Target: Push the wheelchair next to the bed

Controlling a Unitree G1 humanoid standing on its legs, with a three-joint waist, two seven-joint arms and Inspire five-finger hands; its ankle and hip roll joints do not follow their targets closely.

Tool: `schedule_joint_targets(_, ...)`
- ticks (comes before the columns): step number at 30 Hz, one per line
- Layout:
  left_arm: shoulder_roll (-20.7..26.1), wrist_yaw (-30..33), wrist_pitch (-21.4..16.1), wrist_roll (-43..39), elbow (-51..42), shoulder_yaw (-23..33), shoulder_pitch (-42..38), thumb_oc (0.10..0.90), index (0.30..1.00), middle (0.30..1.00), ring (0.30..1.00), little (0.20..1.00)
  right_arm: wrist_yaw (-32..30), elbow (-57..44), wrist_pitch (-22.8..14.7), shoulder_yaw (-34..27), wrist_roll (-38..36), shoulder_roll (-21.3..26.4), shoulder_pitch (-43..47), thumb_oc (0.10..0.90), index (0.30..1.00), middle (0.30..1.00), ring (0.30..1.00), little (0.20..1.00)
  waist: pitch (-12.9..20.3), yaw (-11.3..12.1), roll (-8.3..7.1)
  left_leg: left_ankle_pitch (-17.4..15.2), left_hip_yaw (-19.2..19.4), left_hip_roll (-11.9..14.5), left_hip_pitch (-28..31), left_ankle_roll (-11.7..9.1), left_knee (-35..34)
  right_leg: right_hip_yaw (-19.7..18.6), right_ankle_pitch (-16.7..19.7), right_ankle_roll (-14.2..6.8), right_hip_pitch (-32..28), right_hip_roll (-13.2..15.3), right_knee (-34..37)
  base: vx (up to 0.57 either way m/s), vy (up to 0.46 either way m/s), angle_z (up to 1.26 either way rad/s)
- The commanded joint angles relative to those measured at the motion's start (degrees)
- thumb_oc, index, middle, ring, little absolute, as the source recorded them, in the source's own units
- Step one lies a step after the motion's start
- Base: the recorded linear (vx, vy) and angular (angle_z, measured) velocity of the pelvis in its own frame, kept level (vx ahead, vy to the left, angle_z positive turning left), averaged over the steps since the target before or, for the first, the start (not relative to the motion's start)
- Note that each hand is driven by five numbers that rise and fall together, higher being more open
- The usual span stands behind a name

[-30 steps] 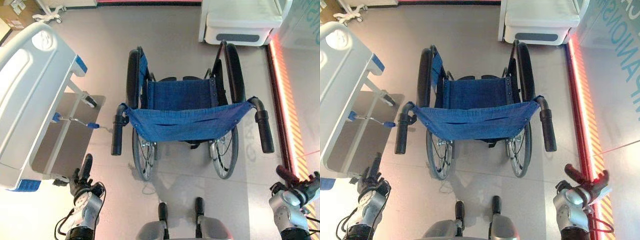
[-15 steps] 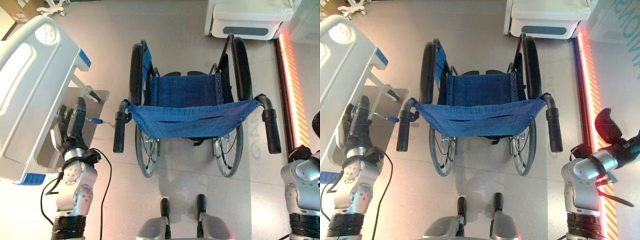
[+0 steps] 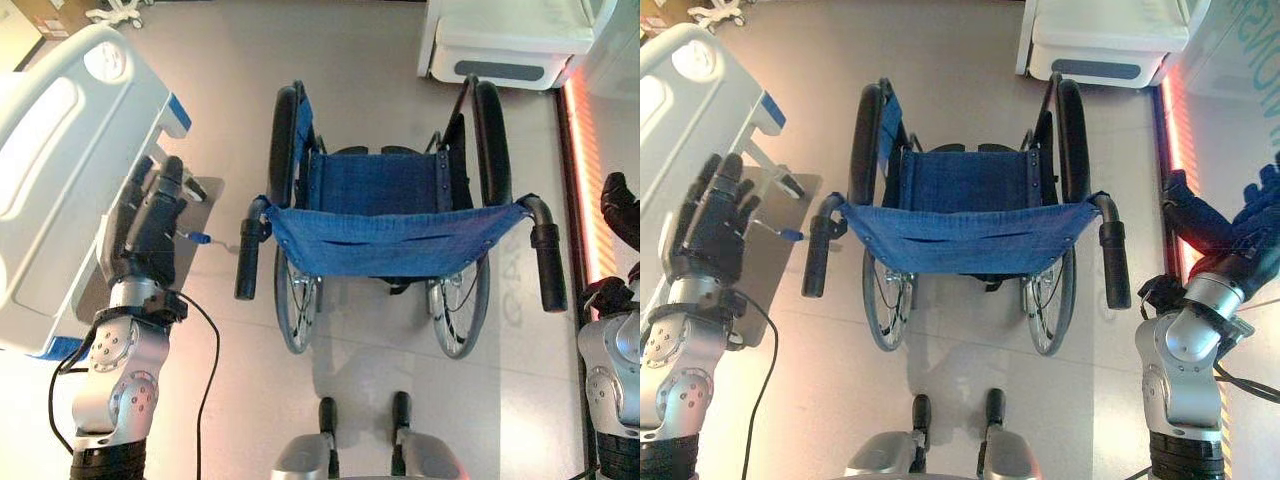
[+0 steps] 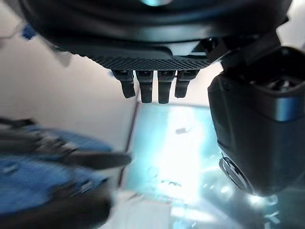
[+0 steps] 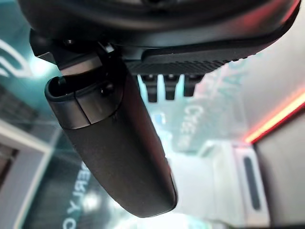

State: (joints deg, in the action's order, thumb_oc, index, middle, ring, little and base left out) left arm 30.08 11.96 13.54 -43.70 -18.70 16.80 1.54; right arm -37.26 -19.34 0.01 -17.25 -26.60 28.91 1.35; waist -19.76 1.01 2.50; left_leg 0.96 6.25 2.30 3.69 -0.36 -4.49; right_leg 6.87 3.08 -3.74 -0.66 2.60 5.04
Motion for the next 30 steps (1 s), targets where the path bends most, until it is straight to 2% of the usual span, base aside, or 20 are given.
schedule_joint_targets(1,7.8,-3.4,-1.6,-2.4,-4.4,4.5,-0.8,0.800,0.900,0.900,0.900,0.900,8.5,-7.3,-0.9,-2.8,-8.3,2.7,-0.2,0.800,0.900,0.900,0.900,0.900,6.2,-0.6,-2.37,1.3,-1.6,-0.3,-4.5,-1.1,1.4,-1.3,-0.6,-1.1,1.3,2.7,-3.7,0.00,0.000,0.00)
schedule_joint_targets(6,8.9,-6.6,1.6,-2.6,-5.0,3.1,0.3,0.800,0.900,0.900,0.900,0.900,12.3,-7.8,5.5,0.1,-15.2,2.7,-1.6,0.800,0.900,0.900,0.900,0.900,6.7,-0.4,-2.84,1.2,-1.3,-0.2,-4.0,-1.1,1.2,-0.8,-0.8,-1.3,1.0,2.7,-3.7,0.00,0.000,0.00)
schedule_joint_targets(10,10.0,-9.4,5.0,-3.3,-5.6,1.8,1.0,0.800,0.900,0.900,0.900,0.900,11.5,-6.9,8.7,1.3,-15.1,3.3,-2.6,0.800,0.900,0.900,0.900,0.900,7.4,0.0,-3.30,0.9,-1.2,-0.1,-3.6,-1.1,1.4,-0.3,-0.9,-1.5,0.2,2.7,-3.4,0.01,-0.012,0.01)
schedule_joint_targets(13,10.9,-9.5,5.3,-4.6,-5.7,1.9,1.4,0.800,0.900,0.900,0.900,0.900,11.9,-6.7,10.1,1.2,-17.0,4.1,-2.9,0.800,0.900,0.900,0.900,0.900,7.6,0.1,-3.47,0.8,-1.1,-0.1,-3.3,-1.1,1.5,-0.2,-1.0,-1.6,-0.3,2.6,-3.2,0.03,-0.011,0.00)
schedule_joint_targets(17,12.3,-10.4,5.0,-7.6,-6.4,2.0,1.7,0.800,0.900,0.900,0.900,0.900,16.1,-7.2,12.8,2.2,-26.4,5.4,-3.7,0.800,0.900,0.900,0.900,0.900,8.2,0.3,-3.85,0.6,-1.1,0.0,-2.8,-1.1,1.8,0.2,-1.1,-1.7,-1.1,2.6,-3.1,0.05,-0.015,0.00)
schedule_joint_targets(21,12.5,-12.4,6.1,-9.2,-7.2,-0.2,1.2,0.800,0.900,0.900,0.900,0.900,17.7,-8.4,13.1,4.8,-29.0,5.4,-4.0,0.800,0.900,0.900,0.900,0.900,8.4,0.5,-4.02,0.6,-1.2,0.1,-2.5,-1.1,1.8,0.4,-1.2,-1.8,-1.6,2.6,-3.1,0.04,-0.013,-0.01)
schedule_joint_targets(25,13.3,-15.0,7.3,-11.3,-8.1,-2.7,0.5,0.800,0.900,0.900,0.900,0.900,15.9,-8.9,12.8,5.7,-28.2,6.0,-3.8,0.800,0.900,0.900,0.900,0.900,8.5,0.6,-4.20,0.5,-1.1,0.2,-2.2,-1.1,1.7,0.6,-1.2,-2.1,-2.0,2.6,-2.8,0.04,-0.015,0.00)
schedule_joint_targets(28,14.5,-15.4,7.8,-8.8,-8.3,-3.9,0.3,0.800,0.900,0.900,0.900,0.900,14.4,-8.1,13.5,5.6,-26.9,6.9,-3.8,0.800,0.900,0.900,0.900,0.900,8.8,0.5,-4.21,0.6,-1.0,0.3,-1.9,-1.1,1.5,0.7,-1.1,-2.3,-2.2,2.5,-2.6,0.04,-0.010,0.00)
schedule_joint_targets(30,15.0,-14.9,9.6,-5.8,-8.1,-3.9,0.6,0.800,0.900,0.900,0.900,0.900,13.7,-7.8,14.1,5.5,-26.6,7.3,-4.2,0.800,0.900,0.900,0.900,0.900,8.8,0.6,-4.26,0.6,-1.0,0.3,-1.9,-1.1,1.5,0.7,-1.1,-2.3,-2.3,2.5,-2.6,0.00,0.000,0.00)
